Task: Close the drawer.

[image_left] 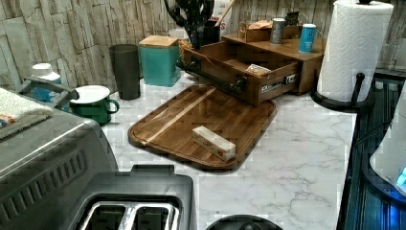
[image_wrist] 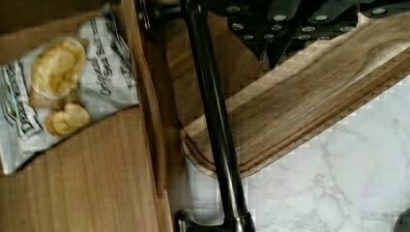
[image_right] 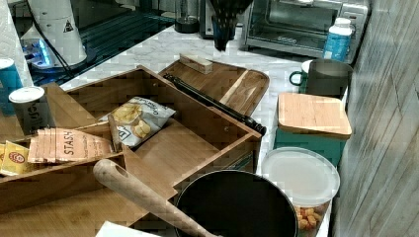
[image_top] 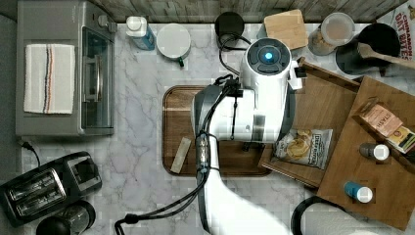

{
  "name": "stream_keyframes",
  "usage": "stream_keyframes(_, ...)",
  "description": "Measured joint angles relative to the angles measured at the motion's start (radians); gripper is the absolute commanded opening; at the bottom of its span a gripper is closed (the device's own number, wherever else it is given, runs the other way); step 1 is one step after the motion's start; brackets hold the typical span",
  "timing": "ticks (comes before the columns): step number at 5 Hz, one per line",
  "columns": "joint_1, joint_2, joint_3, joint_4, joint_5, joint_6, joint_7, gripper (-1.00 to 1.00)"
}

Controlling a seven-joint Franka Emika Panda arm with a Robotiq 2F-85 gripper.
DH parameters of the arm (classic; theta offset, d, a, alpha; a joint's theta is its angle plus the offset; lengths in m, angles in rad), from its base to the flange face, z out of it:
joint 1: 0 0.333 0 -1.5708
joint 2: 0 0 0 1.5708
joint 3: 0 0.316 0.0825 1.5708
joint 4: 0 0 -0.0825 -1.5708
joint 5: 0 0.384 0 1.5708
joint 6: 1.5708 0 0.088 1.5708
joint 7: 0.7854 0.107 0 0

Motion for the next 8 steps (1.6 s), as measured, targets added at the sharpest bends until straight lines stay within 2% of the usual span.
stream_keyframes(1, -0.001, 0.059, 0.005, -0.008, -0.003, 0.115, -0.002, -1.0)
stream_keyframes(2, 0.007, 0.108, 0.001, -0.003, -0.069, 0.164, 0.0, -1.0)
stream_keyframes(4, 0.008, 0.182, 0.004, 0.024, -0.081, 0.116, -0.001, -1.0)
stream_keyframes(5, 0.016, 0.221, -0.007, 0.029, -0.105, 0.17, 0.001, -1.0)
stream_keyframes(8, 0.009, 0.298, 0.006, 0.085, -0.105, 0.148, -0.001, -1.0)
